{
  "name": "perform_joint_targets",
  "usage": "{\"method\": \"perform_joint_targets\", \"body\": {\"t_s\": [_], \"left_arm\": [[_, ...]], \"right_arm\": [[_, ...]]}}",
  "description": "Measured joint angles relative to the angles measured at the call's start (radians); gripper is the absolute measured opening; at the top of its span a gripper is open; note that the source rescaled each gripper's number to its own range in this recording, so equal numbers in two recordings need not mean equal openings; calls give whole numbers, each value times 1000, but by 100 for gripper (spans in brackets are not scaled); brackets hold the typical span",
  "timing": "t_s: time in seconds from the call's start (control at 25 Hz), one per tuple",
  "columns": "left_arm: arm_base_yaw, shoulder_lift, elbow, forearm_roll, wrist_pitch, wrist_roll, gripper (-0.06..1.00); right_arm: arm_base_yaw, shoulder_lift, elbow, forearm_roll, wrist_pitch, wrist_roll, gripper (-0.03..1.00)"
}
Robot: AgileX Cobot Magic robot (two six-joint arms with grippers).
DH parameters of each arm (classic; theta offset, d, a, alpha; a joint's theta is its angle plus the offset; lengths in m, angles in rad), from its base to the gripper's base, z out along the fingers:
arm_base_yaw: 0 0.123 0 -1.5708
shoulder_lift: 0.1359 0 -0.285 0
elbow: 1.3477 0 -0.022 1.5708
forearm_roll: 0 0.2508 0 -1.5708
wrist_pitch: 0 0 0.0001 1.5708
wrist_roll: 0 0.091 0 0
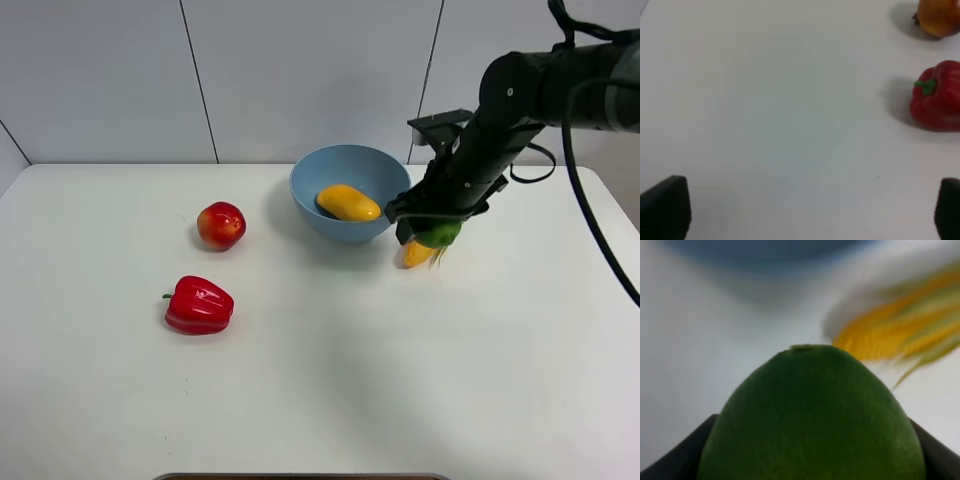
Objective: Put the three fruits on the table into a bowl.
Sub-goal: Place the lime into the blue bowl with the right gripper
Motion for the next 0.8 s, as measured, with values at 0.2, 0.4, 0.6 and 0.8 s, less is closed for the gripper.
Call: {"method": "perform_joint_targets", "body": {"t_s": [0.2,0.4,0.6,0.8], "left_arm": [[0,0,0,0,0,0,100],[0,0,0,0,0,0,100],[0,0,0,0,0,0,100],[0,0,0,0,0,0,100]], "right_arm": [[0,-2,-97,0,-59,0,9],[0,-2,-115,0,-179,0,9],[0,61,-118,3,-303,0,9],[0,149,-118,39,-382,0,9]]}}
